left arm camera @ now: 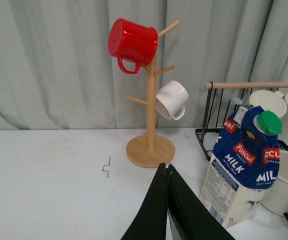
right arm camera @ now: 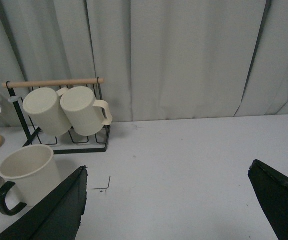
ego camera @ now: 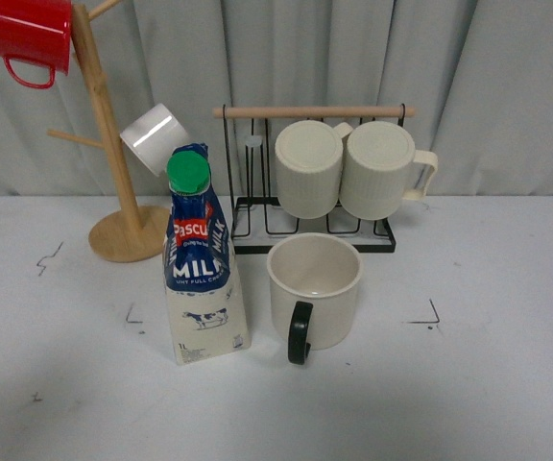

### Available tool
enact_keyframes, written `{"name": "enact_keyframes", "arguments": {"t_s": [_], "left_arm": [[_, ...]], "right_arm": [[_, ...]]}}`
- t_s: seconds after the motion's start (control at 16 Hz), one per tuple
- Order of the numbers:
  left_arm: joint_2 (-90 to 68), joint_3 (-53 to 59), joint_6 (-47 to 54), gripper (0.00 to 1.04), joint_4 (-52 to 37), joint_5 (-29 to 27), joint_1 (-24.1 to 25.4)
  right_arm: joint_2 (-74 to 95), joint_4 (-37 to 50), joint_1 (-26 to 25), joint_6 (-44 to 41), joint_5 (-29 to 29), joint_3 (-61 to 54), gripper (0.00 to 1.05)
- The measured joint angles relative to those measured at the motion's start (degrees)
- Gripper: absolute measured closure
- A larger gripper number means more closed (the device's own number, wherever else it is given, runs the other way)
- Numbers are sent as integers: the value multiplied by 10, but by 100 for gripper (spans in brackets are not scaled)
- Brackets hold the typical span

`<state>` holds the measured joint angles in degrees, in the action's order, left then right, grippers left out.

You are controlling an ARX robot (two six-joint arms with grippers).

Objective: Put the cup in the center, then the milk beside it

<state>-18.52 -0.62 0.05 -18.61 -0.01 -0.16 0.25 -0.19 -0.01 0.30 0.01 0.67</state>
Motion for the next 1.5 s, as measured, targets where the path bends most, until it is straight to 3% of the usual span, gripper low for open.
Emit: {"name": "enact_keyframes", "arguments": {"t_s": [0.5, 0.56, 0.81, 0.88, 0.94, 1.0, 1.12, 1.19, 1.5], "left_arm": [[89, 0, 0, 103, 89, 0, 0], [142, 0, 0, 103, 175, 2, 0], [181, 0, 0, 103, 189, 0, 0], [181, 0, 0, 76, 188, 0, 0], [181, 0, 0, 61, 188, 0, 0], [181, 0, 0, 32, 188, 0, 0], [181, 0, 0, 14, 188, 0, 0], [181, 0, 0, 6, 188, 0, 0], [181, 0, 0, 7, 188, 0, 0]], "right_arm": [[0, 0, 0, 0, 0, 0, 6], [0, 0, 0, 0, 0, 0, 6], [0, 0, 0, 0, 0, 0, 6], [0, 0, 0, 0, 0, 0, 6], [0, 0, 0, 0, 0, 0, 6], [0, 0, 0, 0, 0, 0, 6], [0, 0, 0, 0, 0, 0, 6], [0, 0, 0, 0, 0, 0, 6], [0, 0, 0, 0, 0, 0, 6]]}}
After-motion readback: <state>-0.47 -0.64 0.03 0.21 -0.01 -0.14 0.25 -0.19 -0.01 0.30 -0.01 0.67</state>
